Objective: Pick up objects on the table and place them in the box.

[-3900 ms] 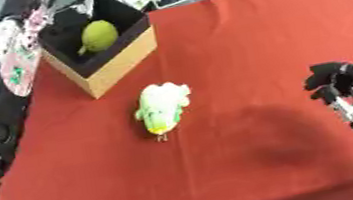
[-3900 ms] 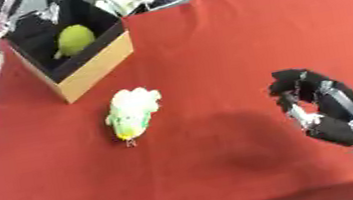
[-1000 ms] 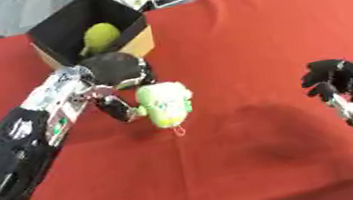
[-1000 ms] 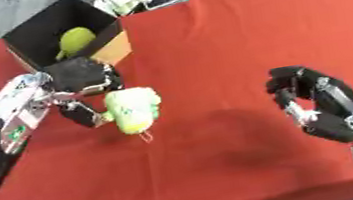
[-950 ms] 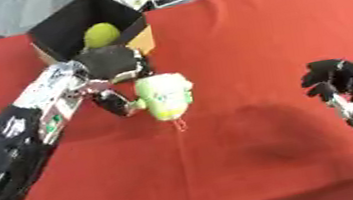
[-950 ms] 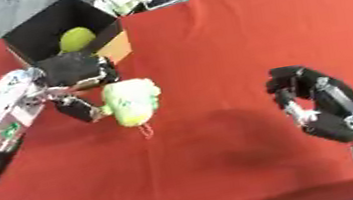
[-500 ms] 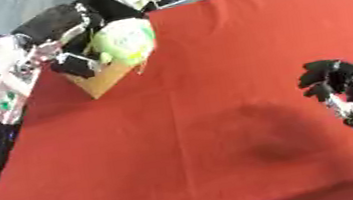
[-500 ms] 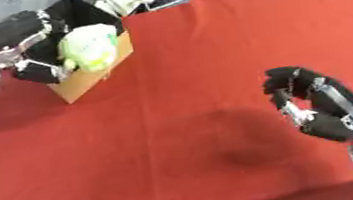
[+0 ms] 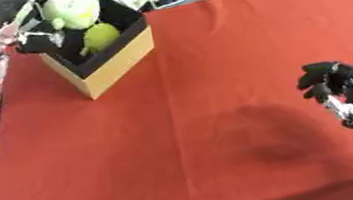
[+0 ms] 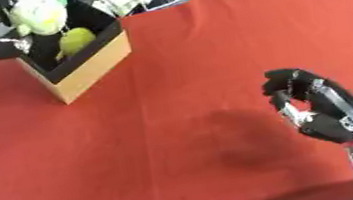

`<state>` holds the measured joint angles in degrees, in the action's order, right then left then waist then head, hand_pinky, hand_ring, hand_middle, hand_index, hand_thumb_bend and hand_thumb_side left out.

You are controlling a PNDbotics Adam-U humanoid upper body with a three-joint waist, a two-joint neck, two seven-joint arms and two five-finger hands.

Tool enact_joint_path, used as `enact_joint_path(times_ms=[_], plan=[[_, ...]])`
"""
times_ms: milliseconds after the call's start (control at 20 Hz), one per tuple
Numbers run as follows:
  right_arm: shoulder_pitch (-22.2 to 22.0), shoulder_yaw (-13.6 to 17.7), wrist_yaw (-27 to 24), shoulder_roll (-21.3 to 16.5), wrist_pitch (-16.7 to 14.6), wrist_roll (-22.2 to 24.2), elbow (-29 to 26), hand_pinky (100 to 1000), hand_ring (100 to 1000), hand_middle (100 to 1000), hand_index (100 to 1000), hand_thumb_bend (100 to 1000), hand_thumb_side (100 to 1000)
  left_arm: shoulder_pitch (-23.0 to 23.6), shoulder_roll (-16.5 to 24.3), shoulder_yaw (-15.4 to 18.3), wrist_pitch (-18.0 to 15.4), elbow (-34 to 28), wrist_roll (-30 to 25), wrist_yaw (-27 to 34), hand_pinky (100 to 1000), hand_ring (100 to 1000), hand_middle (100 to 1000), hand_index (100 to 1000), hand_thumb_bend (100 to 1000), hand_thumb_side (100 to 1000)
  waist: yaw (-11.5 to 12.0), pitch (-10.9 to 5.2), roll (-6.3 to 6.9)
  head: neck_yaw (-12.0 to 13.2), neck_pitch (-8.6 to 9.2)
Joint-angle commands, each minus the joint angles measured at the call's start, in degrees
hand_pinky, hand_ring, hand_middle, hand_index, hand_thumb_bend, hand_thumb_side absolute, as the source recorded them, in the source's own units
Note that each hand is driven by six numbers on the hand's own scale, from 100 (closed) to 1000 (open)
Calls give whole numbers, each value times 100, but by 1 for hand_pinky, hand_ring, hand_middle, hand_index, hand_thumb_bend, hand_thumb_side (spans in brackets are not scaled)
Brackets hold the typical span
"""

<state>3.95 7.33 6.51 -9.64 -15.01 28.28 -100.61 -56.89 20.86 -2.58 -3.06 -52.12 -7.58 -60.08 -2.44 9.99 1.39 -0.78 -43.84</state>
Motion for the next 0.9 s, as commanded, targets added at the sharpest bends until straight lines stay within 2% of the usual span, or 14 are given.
enact_joint_path(times_ms=[50,150,300,500,700,800,900], plan=[[27,-14,-4,-15,-6,25,-68,652,722,678,839,100,470,-199,-86,131,312,424,314,-319,732,699,728,897,103,527,-22,-62,-10,26,-28],[25,-9,-3,-10,-5,22,-68,651,722,678,839,100,470,-259,-160,113,512,684,514,-491,771,764,805,931,168,610,-42,-54,-9,22,-28],[31,-13,-1,-6,1,26,-68,652,722,678,839,100,470,-298,-208,48,831,783,834,-562,810,831,874,959,212,640,-43,-44,2,24,-28],[43,-14,-3,-1,7,38,-72,651,721,677,839,100,470,-268,-192,-18,1019,701,1231,-381,811,839,879,955,201,675,-30,-36,5,18,-28],[39,7,-1,3,7,21,-77,652,721,677,839,100,470,-144,-92,-19,784,214,1612,-22,776,790,806,918,100,657,-12,-28,-13,-10,-28],[42,14,0,7,5,10,-80,652,721,677,839,100,470,-67,-46,-120,589,-116,1819,184,750,754,754,889,100,641,0,-25,-23,-18,-28],[49,16,-3,10,4,5,-82,652,721,677,839,100,470,81,-46,-273,385,-450,2025,391,737,731,725,869,100,679,18,-22,-33,-21,-28]])
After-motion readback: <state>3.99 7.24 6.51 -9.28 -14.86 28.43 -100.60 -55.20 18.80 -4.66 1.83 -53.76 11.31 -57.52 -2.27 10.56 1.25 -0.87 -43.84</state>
